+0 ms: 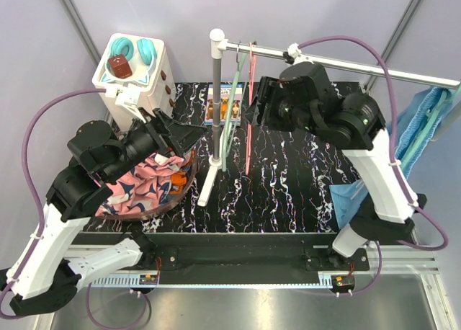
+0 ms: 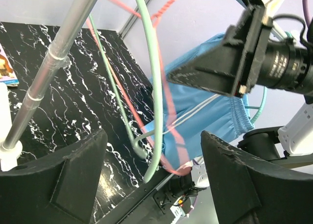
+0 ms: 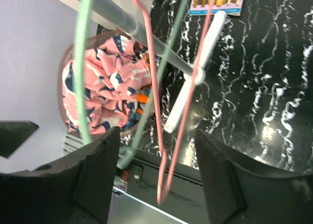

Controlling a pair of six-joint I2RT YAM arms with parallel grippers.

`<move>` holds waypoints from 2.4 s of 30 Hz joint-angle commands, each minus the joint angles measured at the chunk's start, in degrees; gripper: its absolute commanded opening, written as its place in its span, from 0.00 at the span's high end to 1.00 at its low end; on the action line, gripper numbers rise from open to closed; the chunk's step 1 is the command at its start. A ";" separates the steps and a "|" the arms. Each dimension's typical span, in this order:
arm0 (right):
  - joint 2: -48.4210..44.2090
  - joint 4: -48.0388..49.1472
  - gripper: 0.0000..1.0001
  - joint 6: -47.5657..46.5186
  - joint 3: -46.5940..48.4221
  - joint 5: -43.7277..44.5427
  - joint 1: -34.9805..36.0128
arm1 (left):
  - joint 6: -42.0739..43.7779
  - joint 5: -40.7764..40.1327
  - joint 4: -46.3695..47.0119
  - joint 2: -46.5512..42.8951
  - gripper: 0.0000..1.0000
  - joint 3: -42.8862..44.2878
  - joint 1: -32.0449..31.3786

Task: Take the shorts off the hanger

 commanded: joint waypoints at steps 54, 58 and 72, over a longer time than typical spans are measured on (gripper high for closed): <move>-31.06 -2.02 0.00 -17.99 -5.43 41.23 0.31 | 31.11 -14.83 8.49 41.54 0.11 38.22 -41.08; -30.71 -3.95 0.00 -17.55 -0.42 42.55 0.31 | 33.49 -20.63 11.37 48.50 0.07 41.56 -42.50; -31.42 -7.12 0.00 -16.58 3.98 39.39 0.31 | 28.40 -20.47 19.65 63.62 0.02 48.24 -44.00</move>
